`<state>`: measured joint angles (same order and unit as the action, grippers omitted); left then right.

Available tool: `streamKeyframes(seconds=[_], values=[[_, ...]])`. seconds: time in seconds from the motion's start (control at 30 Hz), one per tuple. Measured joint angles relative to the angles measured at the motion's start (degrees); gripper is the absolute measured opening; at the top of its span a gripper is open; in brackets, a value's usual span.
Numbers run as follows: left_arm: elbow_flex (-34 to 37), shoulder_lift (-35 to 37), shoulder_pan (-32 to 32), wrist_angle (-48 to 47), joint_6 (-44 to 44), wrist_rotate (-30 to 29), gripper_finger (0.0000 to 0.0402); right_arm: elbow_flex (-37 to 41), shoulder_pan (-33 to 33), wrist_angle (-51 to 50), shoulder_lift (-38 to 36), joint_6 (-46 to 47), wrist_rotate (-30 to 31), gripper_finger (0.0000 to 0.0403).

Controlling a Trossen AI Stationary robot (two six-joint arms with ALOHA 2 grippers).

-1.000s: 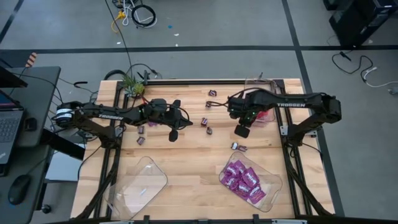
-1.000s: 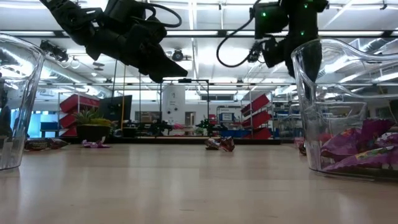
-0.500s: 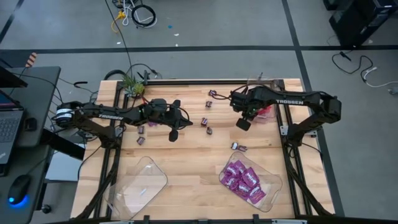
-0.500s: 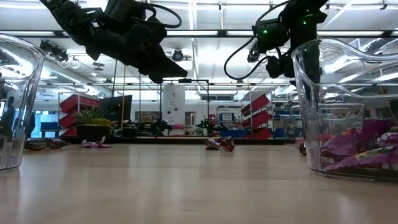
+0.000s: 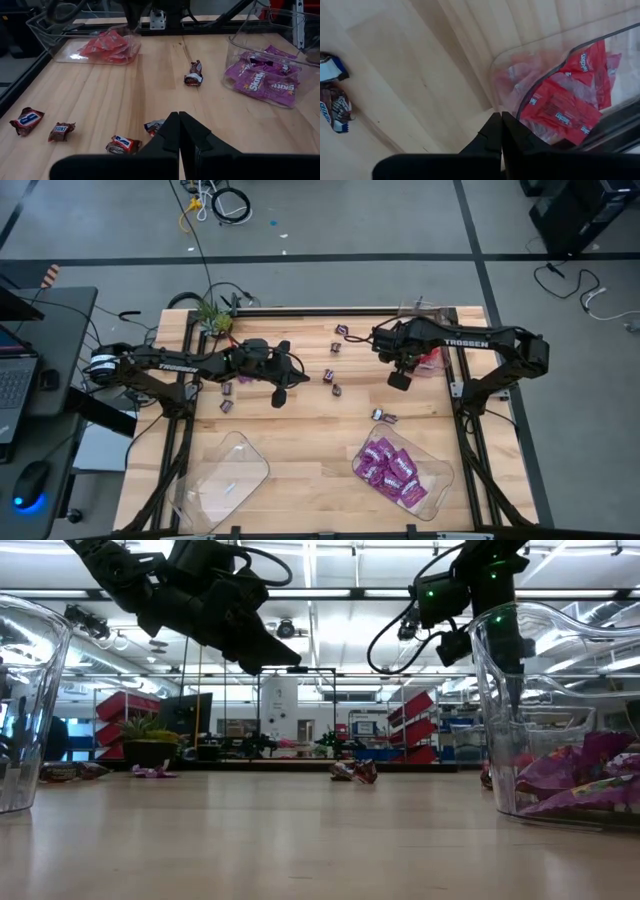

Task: Sort candy
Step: Adjust the top transparent bin

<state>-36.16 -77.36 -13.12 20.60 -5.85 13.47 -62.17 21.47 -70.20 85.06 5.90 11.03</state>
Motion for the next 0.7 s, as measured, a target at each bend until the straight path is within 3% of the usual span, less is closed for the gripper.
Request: streamKeyframes(seconds=[0.4, 0.7], values=[[0.0, 0.0, 0.0, -1.5, 0.1, 0.0, 0.0001, 0.1, -3.1, -5.0, -0.4, -1.7, 2.7, 0.0], [0.0, 0.0, 0.0, -1.7, 0.1, 0.0, 0.0001, 0.1, -6.0, -7.2, -7.4, 2.1, 2.0, 0.0]])
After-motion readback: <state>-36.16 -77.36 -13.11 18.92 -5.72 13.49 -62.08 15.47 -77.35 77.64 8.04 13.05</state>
